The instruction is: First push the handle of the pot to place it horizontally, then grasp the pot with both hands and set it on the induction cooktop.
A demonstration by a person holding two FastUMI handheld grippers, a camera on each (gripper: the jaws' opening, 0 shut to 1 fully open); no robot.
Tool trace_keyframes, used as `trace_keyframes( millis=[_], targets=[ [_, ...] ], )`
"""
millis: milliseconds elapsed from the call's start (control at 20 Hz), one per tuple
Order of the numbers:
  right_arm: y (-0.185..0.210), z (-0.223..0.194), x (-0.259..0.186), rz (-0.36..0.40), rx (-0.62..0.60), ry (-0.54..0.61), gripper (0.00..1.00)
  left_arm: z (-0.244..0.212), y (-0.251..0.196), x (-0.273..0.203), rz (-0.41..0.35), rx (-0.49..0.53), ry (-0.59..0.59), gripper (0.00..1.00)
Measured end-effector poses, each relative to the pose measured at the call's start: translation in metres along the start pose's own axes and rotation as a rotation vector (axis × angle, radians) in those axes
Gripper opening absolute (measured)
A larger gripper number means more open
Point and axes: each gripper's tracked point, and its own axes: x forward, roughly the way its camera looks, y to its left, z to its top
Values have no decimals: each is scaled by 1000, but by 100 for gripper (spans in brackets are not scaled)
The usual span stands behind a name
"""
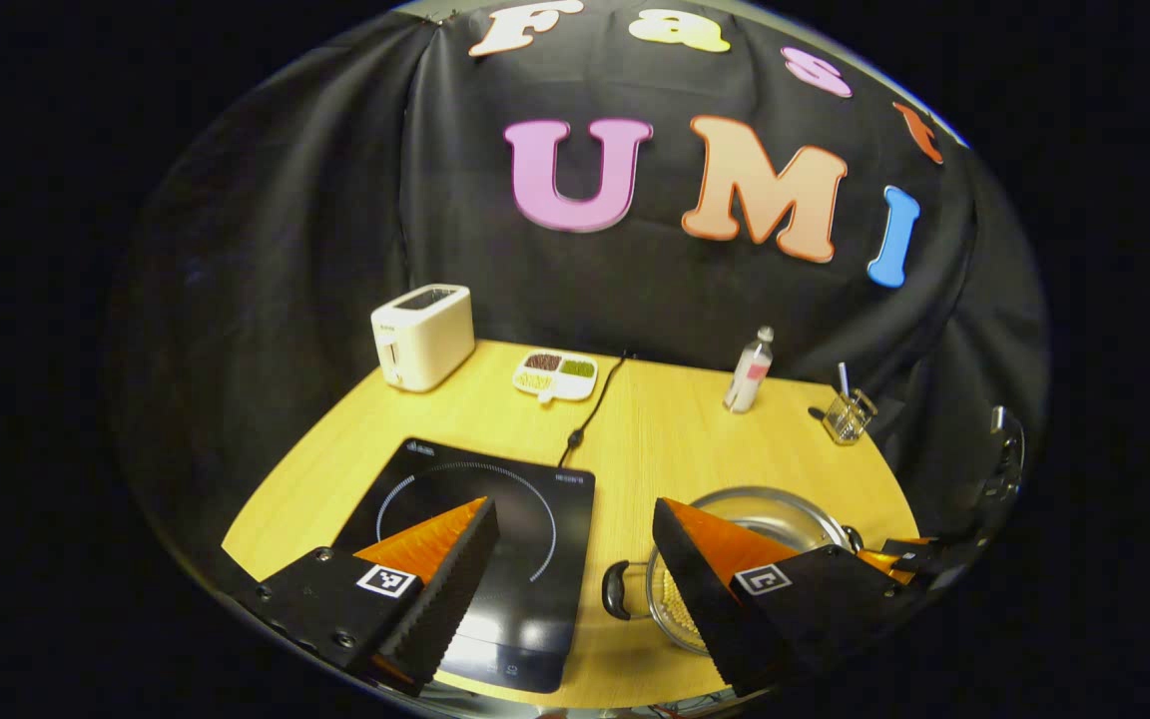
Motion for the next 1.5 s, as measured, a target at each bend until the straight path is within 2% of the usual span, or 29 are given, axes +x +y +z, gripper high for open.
trace_keyframes(
  millis=[100, 150, 200, 300, 500, 900, 1200, 1300, 1350, 1400, 1500],
  targets=[
    [-4, 1, 4, -9, 3, 3, 82, -21, -7, 10, -19, -13, 74, 100],
    [-6, 2, 5, -11, 7, 5, 82, -32, -11, 16, -32, -19, 110, 100],
    [-7, 3, 7, -14, 12, 8, 90, -43, -14, 22, -43, -23, 145, 100],
    [-10, 3, 9, -18, 24, 13, 96, -62, -18, 29, -49, -31, 207, 100],
    [-18, 5, 13, -30, 37, 20, 97, -91, -25, 42, -61, -56, 314, 96],
    [-24, 0, 22, -28, 41, 58, 96, -120, -43, 57, -88, -80, 431, 97],
    [-18, -2, 36, 1, 43, 99, 97, -134, -48, 64, -77, -41, 485, 96],
    [-19, -3, 40, 4, 36, 112, 96, -137, -48, 66, -67, -28, 493, 96],
    [-18, -5, 43, 9, 36, 120, 96, -138, -49, 66, -65, -24, 496, 100],
    [-17, -6, 45, 15, 37, 128, 96, -139, -50, 67, -60, -21, 499, 96],
    [-16, -10, 51, 25, 38, 148, 96, -141, -50, 68, -49, -26, 506, 96]
  ],
)
